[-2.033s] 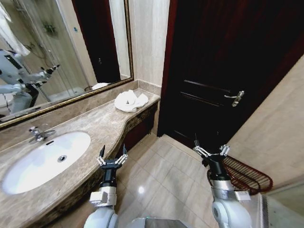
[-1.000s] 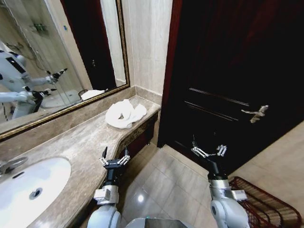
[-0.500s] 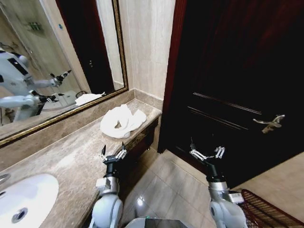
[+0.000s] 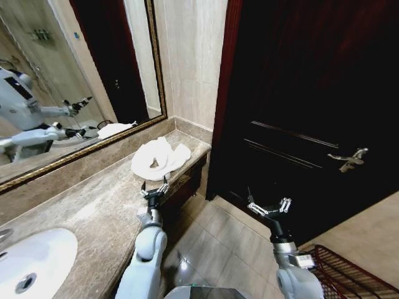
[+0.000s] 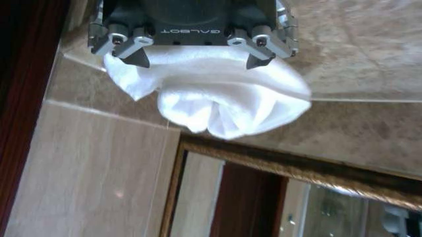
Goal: Discard the used towel into the hamper.
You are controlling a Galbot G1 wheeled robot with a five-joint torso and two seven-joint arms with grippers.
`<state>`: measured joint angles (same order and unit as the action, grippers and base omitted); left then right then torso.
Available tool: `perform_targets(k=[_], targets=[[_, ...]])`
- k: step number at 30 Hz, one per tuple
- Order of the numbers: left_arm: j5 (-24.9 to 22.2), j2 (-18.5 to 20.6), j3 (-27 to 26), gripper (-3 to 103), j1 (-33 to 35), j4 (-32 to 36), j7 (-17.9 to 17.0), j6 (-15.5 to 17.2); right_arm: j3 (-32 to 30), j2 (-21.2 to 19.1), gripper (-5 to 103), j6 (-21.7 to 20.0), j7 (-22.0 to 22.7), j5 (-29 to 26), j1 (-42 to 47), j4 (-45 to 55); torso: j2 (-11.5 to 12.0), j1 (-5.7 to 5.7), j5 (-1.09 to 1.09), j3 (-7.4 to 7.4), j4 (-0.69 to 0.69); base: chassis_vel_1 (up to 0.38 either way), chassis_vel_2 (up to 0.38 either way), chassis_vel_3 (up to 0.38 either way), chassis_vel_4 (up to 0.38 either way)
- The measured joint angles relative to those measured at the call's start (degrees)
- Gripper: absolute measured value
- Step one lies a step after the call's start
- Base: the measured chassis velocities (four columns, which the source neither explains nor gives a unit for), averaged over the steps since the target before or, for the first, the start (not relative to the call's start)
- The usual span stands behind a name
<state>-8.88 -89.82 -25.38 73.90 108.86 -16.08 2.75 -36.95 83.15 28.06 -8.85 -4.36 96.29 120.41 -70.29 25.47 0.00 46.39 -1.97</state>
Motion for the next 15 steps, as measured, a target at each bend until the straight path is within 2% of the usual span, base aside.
perform_targets(k=[5,11,15], targets=[[0.8,0.9,0.6,97,-5.0,-5.2,-2.1,0.2,-0.4,0.3,100,0.8,0.0,-0.2,0.0,-0.9,0.0,-0.01,-0.01,0.0,0.0,0.0,0.0,0.0,0.0],[-0.3,2.4,1.1,103,-11.3,-10.1,-3.0,1.4,-1.1,0.5,100,1.5,-0.3,-0.6,-0.2,-1.6,0.0,0.0,0.0,0.0,0.0,0.0,0.0,0.0,0.0],[-1.1,3.3,1.1,94,-14.1,-12.4,-2.8,1.7,-1.6,0.5,100,1.9,-0.4,-1.1,-0.4,-2.0,0.0,0.0,-0.01,0.0,0.0,0.0,0.0,0.0,0.0]])
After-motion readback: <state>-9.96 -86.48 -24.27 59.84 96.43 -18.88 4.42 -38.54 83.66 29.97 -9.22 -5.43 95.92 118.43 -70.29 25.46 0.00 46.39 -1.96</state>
